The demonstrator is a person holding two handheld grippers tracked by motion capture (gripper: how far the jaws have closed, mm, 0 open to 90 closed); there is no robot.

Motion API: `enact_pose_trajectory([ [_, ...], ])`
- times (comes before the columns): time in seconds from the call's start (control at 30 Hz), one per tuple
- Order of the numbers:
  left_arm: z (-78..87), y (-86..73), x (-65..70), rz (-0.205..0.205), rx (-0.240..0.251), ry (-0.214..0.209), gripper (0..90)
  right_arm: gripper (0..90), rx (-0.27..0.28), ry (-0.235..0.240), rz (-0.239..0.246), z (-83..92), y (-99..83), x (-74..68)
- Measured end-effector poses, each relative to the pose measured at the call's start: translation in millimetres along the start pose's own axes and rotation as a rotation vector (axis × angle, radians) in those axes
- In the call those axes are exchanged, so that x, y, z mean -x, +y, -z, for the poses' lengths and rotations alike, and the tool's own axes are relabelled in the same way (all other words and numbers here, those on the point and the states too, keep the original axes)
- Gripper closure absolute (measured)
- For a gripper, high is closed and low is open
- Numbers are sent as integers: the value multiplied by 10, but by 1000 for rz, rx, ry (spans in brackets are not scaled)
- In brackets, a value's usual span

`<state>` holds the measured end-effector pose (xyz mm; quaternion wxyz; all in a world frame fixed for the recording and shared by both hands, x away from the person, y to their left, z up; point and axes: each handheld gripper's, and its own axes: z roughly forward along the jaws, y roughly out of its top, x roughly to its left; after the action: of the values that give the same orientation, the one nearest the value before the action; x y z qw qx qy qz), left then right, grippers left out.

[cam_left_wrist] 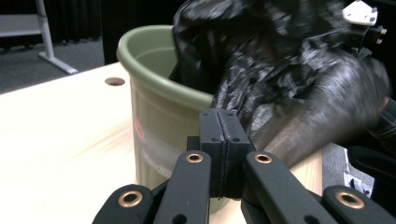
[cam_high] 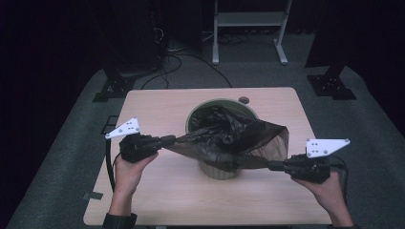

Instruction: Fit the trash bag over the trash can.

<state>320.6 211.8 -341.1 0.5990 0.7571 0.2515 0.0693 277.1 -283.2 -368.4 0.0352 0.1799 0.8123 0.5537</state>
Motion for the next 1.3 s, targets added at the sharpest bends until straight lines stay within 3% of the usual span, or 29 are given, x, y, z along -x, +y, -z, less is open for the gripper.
enact_pose_trajectory([
  [0.2, -33, -83, -112, 21, -1, 37, 895, 900, 2, -19, -67, -45, -197, 129],
  [0.4, -213, -236, -270, 51, -36, 66, 895, 900, -51, -58, -136, -152, -405, 311],
  [0.57, -318, -278, -298, 47, -60, 81, 888, 900, -111, -86, -175, -253, -551, 391],
  [0.6, -311, -264, -286, 44, -52, 78, 871, 884, -106, -89, -172, -241, -547, 388],
  [0.67, -279, -213, -258, 36, -32, 67, 761, 741, -75, -90, -180, -183, -500, 378],
  [0.77, -202, -122, -201, 22, -3, 53, 634, 674, -26, -85, -163, -69, -402, 327],
  [0.87, -118, -53, -148, -2, 20, 53, 539, 620, -12, -66, -146, 42, -312, 255],
  [0.97, -66, -20, -111, -20, 36, 43, 512, 593, -2, -50, -122, 138, -250, 169],
  [1.13, -41, -57, -147, -20, 28, 80, 485, 559, 9, -42, -118, 290, -260, 118],
  [1.3, -15, -60, -154, -8, 53, 41, 465, 522, 75, -67, -97, 415, -250, 72],
])
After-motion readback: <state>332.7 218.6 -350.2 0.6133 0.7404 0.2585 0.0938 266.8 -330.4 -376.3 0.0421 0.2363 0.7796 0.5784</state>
